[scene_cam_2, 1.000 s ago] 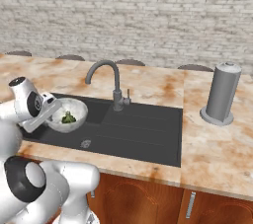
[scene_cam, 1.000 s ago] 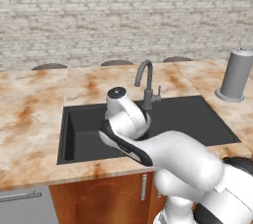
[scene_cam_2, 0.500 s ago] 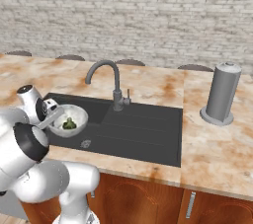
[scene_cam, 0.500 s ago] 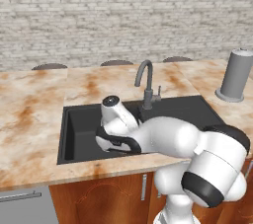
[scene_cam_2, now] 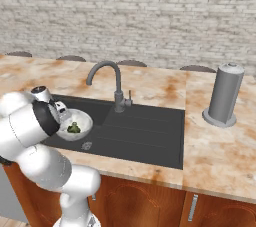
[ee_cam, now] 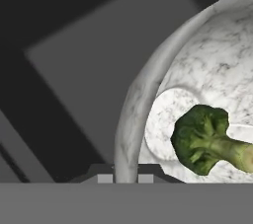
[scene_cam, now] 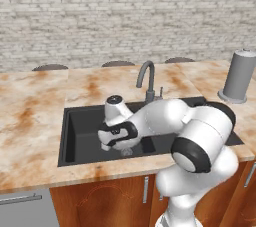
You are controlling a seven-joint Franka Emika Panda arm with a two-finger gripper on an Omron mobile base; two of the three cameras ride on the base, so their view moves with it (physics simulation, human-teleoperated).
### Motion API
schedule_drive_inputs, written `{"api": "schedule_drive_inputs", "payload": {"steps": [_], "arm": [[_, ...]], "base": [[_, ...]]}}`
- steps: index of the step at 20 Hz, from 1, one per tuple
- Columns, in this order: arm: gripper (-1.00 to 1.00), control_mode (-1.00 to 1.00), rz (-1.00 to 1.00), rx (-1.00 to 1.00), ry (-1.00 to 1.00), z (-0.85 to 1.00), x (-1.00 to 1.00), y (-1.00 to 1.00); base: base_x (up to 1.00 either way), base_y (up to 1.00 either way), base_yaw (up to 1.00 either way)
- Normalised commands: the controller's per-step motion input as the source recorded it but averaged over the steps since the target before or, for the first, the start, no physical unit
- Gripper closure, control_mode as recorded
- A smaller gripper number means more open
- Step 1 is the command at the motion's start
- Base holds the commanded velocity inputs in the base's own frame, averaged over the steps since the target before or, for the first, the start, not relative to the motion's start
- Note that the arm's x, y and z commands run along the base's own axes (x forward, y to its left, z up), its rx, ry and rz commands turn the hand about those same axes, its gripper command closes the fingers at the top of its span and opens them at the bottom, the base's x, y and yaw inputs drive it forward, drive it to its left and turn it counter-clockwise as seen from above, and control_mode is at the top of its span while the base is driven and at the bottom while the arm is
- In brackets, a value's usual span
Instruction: Pick the broccoli from the cabinet and place it in the bowl. Then pick the bowl and place it in the sink. Then turn on the sink facuet.
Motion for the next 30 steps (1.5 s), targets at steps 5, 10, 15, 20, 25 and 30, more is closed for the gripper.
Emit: {"api": "schedule_drive_inputs", "payload": {"steps": [5,10,15,20,25,30], "arm": [[1.00,-1.00,-0.05,0.00,0.02,-0.47,0.36,0.10],[1.00,-1.00,-0.07,0.00,0.00,-0.43,0.45,0.03],[1.00,-1.00,-0.07,0.00,0.01,-0.33,0.47,0.00],[1.00,-1.00,-0.06,0.00,0.03,-0.35,0.45,0.11],[1.00,-1.00,-0.05,0.00,0.04,-0.27,0.57,0.15],[1.00,-1.00,-0.04,0.00,0.04,-0.29,0.57,0.18]], "base": [[0.00,0.00,0.00],[0.00,0.00,0.00],[0.00,0.00,0.00],[0.00,0.00,0.00],[0.00,0.00,0.00],[0.00,0.00,0.00]]}}
